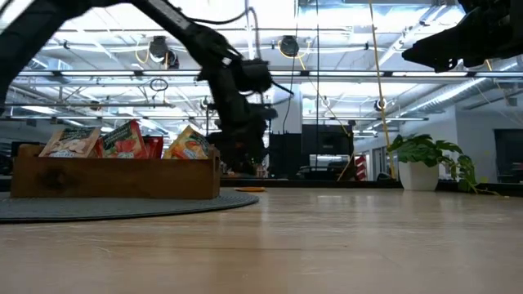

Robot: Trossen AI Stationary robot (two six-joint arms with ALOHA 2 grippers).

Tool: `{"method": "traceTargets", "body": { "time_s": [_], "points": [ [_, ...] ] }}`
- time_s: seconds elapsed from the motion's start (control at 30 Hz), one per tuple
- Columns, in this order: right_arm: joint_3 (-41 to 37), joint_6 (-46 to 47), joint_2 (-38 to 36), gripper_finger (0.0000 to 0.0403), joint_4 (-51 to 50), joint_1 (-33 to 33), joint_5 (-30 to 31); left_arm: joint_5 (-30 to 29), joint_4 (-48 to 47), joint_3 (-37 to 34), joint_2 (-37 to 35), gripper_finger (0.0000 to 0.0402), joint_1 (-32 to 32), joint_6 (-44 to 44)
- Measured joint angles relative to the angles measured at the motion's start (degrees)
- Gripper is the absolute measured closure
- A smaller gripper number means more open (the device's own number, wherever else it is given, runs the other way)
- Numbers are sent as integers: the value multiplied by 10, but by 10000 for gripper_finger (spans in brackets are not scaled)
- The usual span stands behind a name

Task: Pick & Place Tea
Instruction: Put the yellow tea bag into the right section of the wooden organizer

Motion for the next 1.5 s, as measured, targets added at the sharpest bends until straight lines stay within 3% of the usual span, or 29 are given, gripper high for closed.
{"method": "traceTargets", "body": {
  "time_s": [0.2,0.67,0.87,1.3,1.4,1.5],
  "points": [
    [0,0,0,216,0,0,0,-44,-50,74,70,138,-19,17],
    [0,0,0,216,0,0,0,-69,-71,82,98,175,-21,12],
    [0,0,0,216,0,0,0,-53,-129,83,120,241,-11,17],
    [0,0,0,216,0,0,0,-15,-124,81,132,382,-7,88],
    [0,0,0,216,0,0,0,-42,-135,79,112,382,-19,102],
    [0,0,0,216,0,0,0,-121,-171,74,85,382,-45,104]
  ]
}}
